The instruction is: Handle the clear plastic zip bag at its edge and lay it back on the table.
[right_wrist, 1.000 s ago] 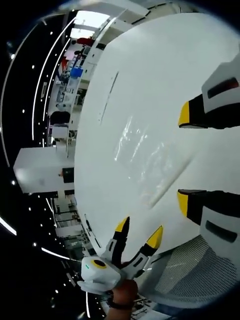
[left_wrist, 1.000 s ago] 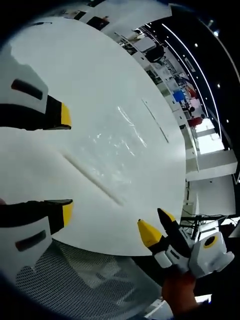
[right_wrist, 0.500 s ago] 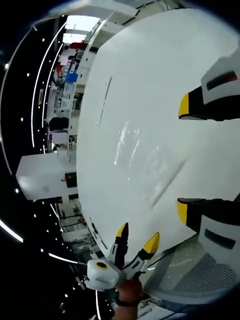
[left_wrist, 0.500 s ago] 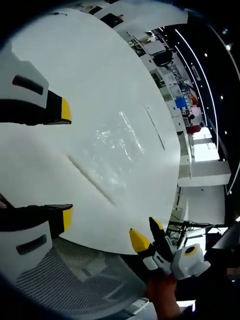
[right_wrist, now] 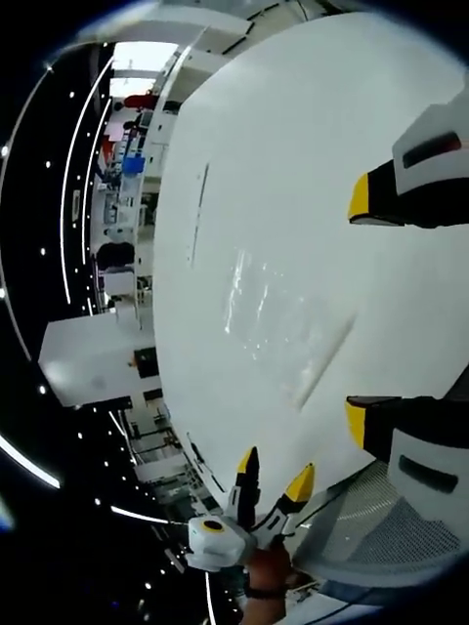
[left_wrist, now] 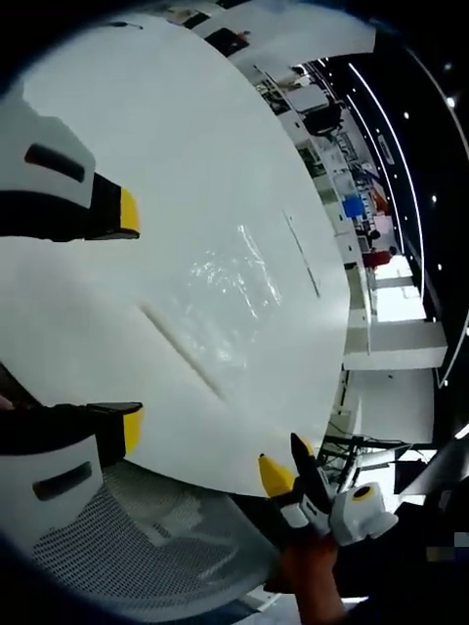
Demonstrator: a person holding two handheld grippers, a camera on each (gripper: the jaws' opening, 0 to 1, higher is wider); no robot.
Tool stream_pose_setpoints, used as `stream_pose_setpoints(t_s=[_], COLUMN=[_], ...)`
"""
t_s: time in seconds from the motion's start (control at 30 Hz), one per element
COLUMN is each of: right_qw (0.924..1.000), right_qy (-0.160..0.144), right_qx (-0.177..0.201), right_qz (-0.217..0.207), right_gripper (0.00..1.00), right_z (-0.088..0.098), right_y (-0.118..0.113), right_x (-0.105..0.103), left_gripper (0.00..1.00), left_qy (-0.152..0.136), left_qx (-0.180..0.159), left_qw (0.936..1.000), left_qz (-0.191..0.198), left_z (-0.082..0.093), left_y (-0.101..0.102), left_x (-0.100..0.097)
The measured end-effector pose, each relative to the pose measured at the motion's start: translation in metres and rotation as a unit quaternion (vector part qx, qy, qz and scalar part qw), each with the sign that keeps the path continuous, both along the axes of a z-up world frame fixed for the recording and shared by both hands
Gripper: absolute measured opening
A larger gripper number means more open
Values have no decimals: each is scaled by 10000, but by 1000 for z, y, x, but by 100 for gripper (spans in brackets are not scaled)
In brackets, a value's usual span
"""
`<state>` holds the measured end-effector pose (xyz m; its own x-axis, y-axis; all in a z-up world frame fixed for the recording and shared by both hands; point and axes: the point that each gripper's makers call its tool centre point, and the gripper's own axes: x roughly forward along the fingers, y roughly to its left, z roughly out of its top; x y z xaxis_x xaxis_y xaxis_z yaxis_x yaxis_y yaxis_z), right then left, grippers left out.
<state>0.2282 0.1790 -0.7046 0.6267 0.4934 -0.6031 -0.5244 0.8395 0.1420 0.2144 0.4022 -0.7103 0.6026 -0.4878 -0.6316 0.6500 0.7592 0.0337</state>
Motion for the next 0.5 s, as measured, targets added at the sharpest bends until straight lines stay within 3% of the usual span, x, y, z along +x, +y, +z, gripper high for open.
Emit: stream_pose_setpoints(t_s=[0.5], right_qw=[9998], right_qy=[-58], right_qx=[163], right_qz=[-133], right_gripper=[76], right_z=[13], right_y=[-9], right_x=[-12], left_gripper=[69], left_qy=[-169], left_qx=[-288], left_qw=[9990], left_qz=[288], left_z=[9], left_y=[12], left_x=[-1])
